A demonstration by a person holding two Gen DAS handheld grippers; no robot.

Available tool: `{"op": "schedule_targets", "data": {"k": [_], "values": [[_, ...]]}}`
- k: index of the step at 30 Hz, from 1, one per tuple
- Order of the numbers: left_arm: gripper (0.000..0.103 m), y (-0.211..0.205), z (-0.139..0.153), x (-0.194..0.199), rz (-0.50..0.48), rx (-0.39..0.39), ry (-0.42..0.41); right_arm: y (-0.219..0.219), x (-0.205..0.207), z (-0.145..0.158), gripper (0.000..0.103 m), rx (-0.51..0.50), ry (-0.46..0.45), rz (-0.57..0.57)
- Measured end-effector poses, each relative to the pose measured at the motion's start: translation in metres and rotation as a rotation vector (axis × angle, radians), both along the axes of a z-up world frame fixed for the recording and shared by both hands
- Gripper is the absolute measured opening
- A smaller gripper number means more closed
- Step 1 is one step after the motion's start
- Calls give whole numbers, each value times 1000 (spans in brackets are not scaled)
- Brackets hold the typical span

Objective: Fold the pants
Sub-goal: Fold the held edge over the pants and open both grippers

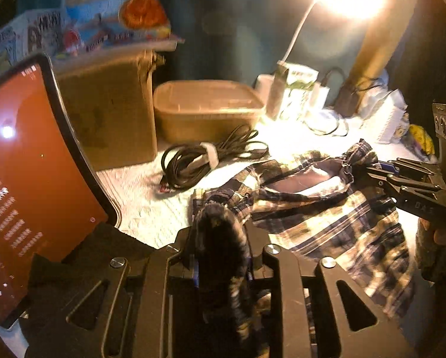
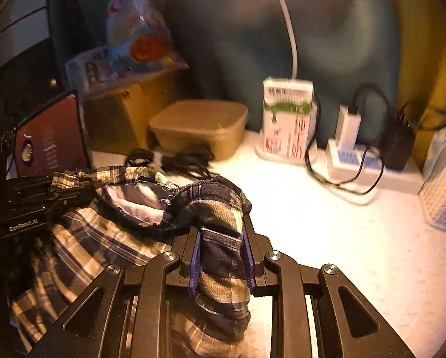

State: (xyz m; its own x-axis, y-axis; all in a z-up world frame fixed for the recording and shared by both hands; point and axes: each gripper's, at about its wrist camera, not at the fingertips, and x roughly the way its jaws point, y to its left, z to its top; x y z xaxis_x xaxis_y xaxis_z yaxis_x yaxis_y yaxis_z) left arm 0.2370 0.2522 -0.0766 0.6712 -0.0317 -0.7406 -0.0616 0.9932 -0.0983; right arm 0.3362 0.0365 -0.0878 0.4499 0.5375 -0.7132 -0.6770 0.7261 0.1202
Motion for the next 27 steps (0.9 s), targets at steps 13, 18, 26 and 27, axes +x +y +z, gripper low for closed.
{"op": "schedule_targets", "data": {"k": [13,18,26,27], "values": [[41,4,5,0,64,22,12,-14,22,-28,51,-76,55,-111],[80,11,26,-21,126,35,-58,-25,12,-15,60,-94,20,-149],[80,-9,49,-57,97,58,-108,-50,-16,8,67,-72,-27,-190],[80,-13,52,-61,90,61,-113,-53,-20,11,67,-68,-33,-192]]}}
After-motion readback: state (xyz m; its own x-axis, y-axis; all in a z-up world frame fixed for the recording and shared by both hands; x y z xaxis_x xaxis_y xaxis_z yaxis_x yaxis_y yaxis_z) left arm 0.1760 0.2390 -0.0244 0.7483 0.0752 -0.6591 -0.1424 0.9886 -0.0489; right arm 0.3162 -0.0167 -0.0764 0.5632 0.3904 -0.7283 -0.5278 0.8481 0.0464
